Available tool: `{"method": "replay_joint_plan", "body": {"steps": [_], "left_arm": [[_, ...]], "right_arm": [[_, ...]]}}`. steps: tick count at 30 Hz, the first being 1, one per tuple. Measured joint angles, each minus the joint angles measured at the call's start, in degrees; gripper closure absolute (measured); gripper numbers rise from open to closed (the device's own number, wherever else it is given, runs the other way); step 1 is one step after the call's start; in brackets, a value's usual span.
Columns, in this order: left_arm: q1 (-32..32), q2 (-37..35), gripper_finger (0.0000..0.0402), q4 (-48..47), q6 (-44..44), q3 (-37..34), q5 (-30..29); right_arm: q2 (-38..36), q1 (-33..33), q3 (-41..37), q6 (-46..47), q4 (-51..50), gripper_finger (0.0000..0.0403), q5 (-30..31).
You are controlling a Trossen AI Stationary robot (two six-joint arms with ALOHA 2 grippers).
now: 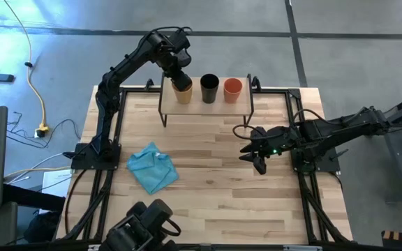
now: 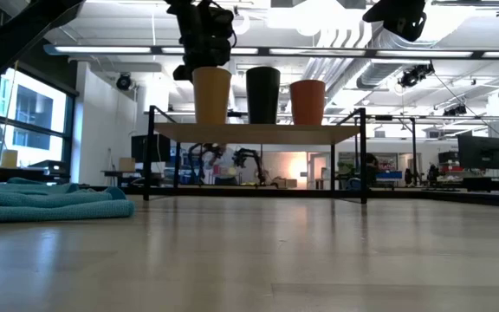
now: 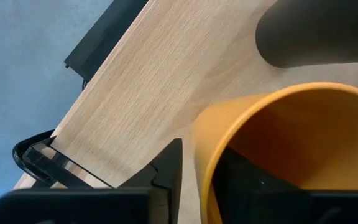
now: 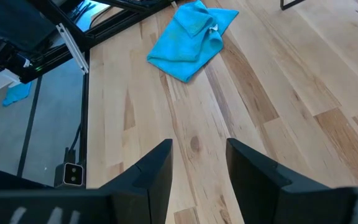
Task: Stack small to large cups/mugs on shelf
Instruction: Put the yellow cup on the shelf, then return to Home Position
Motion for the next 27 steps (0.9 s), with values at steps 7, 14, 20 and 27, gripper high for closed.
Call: {"method": "replay_joint_plan", "body": {"steps": [7, 14, 20, 27], "left_arm": [[0.0, -0.3, 0.0323, 0.2, 0.0, 0.0, 0.6], [0.0, -1.7, 0.0315, 1.4, -0.2, 0.0, 1.5], [0.0, -2.7, 0.0313, 1.7, -0.2, 0.0, 1.2], [0.0, -4.2, 0.0313, 2.8, -0.2, 0.0, 0.8]], "right_arm": [[0.0, 0.0, 0.0, -0.3, 0.0, 0.0261, 0.0], [0.0, 0.0, 0.0, -0.5, 0.0, 0.0261, 0.0], [0.0, 0.0, 0.0, -0.6, 0.0, 0.0261, 0.0], [0.0, 0.0, 0.0, -0.6, 0.0, 0.0261, 0.0]]}}
